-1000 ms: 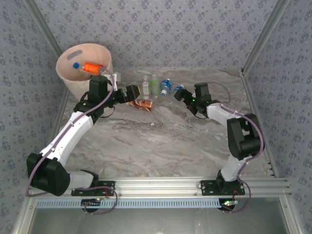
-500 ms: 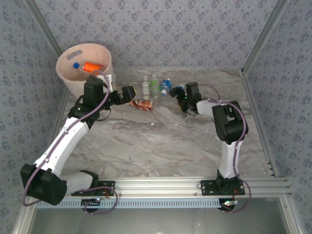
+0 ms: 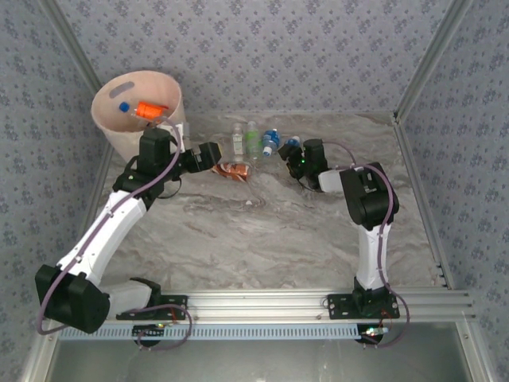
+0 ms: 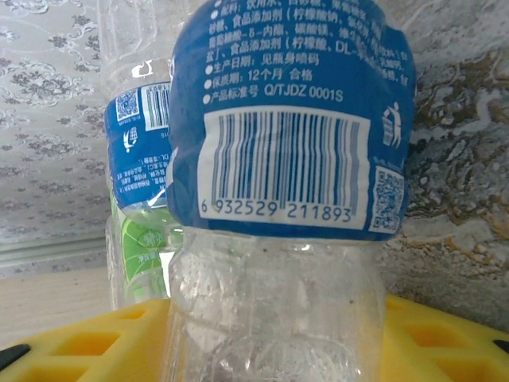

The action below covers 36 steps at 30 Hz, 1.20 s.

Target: Put the plastic bottles in the bin

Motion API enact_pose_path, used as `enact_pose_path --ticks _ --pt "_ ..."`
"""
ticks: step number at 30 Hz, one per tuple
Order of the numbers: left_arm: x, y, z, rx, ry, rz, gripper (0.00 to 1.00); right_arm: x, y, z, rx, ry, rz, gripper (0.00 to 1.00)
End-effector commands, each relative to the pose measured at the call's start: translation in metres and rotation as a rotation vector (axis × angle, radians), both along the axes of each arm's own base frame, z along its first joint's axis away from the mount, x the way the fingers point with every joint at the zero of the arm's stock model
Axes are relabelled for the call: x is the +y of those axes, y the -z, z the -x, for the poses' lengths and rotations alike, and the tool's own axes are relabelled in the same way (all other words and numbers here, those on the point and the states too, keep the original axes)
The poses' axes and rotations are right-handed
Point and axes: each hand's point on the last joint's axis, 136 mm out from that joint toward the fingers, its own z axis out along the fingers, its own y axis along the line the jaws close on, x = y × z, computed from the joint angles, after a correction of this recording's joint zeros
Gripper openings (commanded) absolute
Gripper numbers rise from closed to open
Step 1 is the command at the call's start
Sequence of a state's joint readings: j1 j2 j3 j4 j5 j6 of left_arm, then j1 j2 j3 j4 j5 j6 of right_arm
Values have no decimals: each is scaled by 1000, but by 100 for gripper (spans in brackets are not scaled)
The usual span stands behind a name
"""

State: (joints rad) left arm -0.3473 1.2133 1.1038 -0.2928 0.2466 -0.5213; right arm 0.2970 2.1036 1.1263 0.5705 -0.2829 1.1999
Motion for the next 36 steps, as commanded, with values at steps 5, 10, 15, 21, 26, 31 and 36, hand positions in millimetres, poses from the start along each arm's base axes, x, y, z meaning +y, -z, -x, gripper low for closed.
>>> enact_pose_path --ticks 5,10,15,21,26,31,36 --pt "-9 0 -8 0 25 35 98 -6 -33 14 -95 -22 -1 52" --pt "-18 1 -12 10 53 69 98 -9 -53 38 -139 -66 88 51" --pt "-29 3 -16 25 87 120 98 -17 -66 64 -169 -96 209 51" --pt "-44 1 -19 20 126 168 98 -22 -88 91 -265 -142 373 51" --pt "-66 -3 -19 12 194 193 98 -15 -104 111 -349 -197 508 51" --pt "-92 -11 -19 -10 247 249 98 8 -117 128 -454 -308 594 51" --pt "-109 -15 -24 -9 280 236 98 38 -126 147 -549 -438 619 51"
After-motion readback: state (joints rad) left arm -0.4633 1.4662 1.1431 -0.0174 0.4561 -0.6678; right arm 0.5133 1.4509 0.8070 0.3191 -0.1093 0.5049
